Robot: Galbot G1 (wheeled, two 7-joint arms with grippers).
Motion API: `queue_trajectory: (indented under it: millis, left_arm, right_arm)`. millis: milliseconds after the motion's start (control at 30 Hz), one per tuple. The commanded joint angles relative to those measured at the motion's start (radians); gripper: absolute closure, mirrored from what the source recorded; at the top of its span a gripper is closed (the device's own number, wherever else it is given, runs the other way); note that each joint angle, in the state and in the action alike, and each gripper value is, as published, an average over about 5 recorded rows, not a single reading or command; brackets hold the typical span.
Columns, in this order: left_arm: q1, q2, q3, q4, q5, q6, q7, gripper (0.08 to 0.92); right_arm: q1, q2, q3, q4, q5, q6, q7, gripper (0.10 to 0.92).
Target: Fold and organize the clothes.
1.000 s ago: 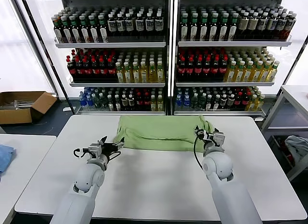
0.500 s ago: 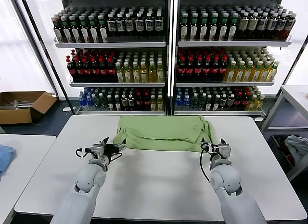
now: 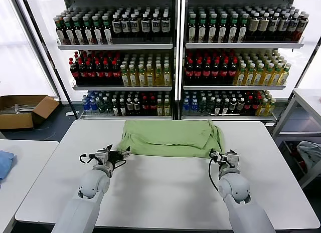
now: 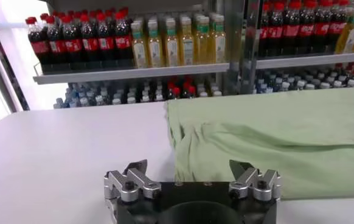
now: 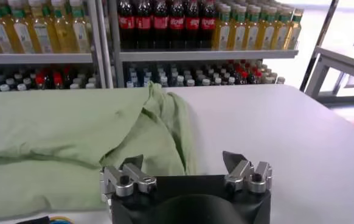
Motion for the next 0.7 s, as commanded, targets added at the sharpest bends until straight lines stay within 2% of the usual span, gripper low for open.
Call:
queue_trajectory:
  millis: [33, 533, 700]
  left_arm:
    - [0.001, 0.006, 0.007, 0.020, 0.008, 0.000, 0.002, 0.231]
    - [0.055, 0.016, 0.035, -0.011, 0.052, -0.007, 0.018, 0.660]
    - [0.063, 0.014, 0.030, -0.021, 0.055, -0.015, 0.022, 0.798]
  right_arm:
    - [0.000, 0.005, 0.000, -0.040, -0.004, 0.005, -0.004, 0.374]
    - [-0.065, 0.012, 0.003, 0.017, -0.010, 0.014, -0.022, 0.798]
    - [-0.085, 0.018, -0.001, 0.048, -0.027, 0.013, -0.022, 0.890]
